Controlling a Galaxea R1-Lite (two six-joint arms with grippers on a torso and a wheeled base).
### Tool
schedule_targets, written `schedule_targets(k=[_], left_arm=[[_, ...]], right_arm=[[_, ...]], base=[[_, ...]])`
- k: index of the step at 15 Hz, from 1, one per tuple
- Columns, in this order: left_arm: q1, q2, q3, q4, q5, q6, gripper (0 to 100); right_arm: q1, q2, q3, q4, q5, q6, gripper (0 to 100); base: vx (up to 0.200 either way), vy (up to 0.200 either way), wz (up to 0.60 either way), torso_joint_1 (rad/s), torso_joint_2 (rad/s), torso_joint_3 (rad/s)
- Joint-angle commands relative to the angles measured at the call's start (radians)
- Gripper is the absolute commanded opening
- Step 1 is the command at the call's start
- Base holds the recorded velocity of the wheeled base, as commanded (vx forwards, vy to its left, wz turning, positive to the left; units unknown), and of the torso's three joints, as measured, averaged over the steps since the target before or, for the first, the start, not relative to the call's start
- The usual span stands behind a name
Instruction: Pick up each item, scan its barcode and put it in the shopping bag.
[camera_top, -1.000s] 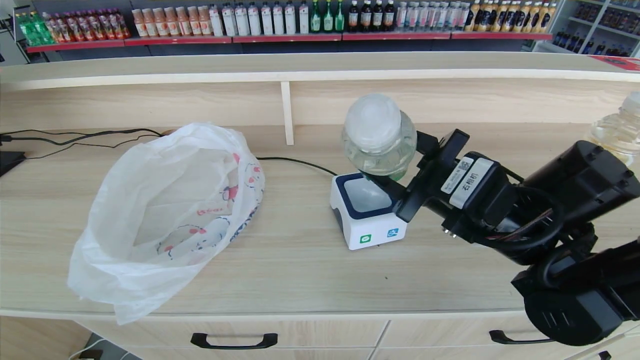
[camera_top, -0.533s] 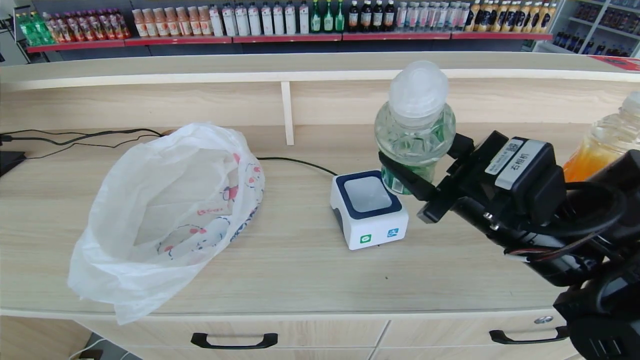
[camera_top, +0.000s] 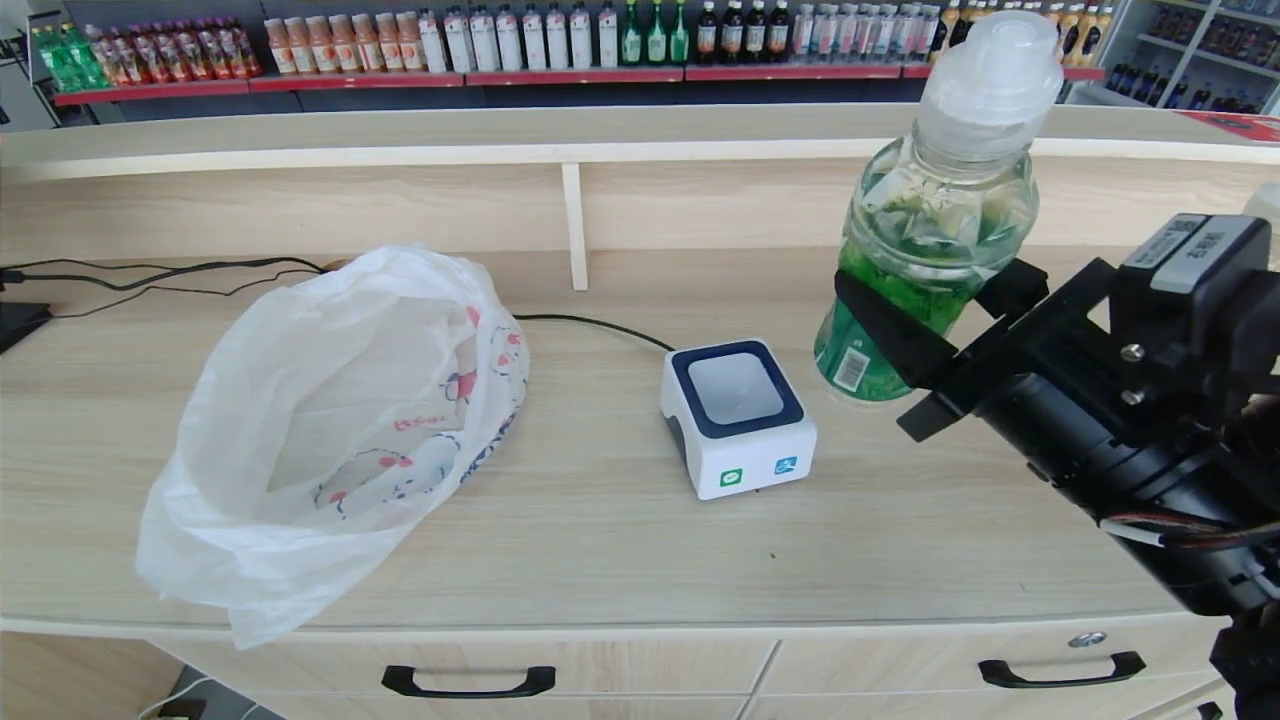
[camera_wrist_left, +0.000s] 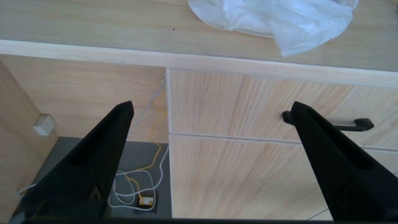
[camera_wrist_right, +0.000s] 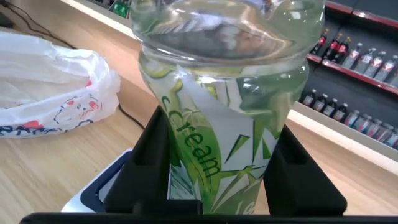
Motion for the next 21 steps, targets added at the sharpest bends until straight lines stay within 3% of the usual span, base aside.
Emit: schedule_targets(k=[1, 5, 10, 14, 18, 21], left_arm=[[-0.001, 0.002, 0.0, 0.0, 0.0, 0.0, 100], [-0.001, 0.002, 0.0, 0.0, 0.0, 0.0, 100], [-0.001, 0.0, 0.0, 0.0, 0.0, 0.0, 100], [-0.001, 0.0, 0.0, 0.0, 0.0, 0.0, 100], [-0.001, 0.002, 0.0, 0.0, 0.0, 0.0, 100], [0.001, 0.002, 0.0, 0.0, 0.0, -0.002, 100]], right_arm=[[0.004, -0.01, 0.003, -0.002, -0.016, 0.024, 0], [0.004, -0.009, 0.043, -0.002, -0.11, 0.179, 0], [0.03, -0.001, 0.074, -0.002, -0.331, 0.345, 0], [0.029, -0.006, 0.078, -0.002, -0.348, 0.362, 0], [0.006, -0.024, 0.085, -0.002, -0.352, 0.353, 0], [0.007, -0.066, 0.134, -0.002, -0.352, 0.35, 0]], base=[[0.0, 0.0, 0.0, 0.0, 0.0, 0.0], [0.0, 0.0, 0.0, 0.0, 0.0, 0.0], [-0.04, 0.0, 0.0, 0.0, 0.0, 0.0], [-0.2, 0.0, 0.0, 0.006, 0.01, 0.002], [0.0, 0.0, 0.0, 0.0, 0.0, 0.0], [0.0, 0.2, 0.0, 0.014, 0.0, 0.002]])
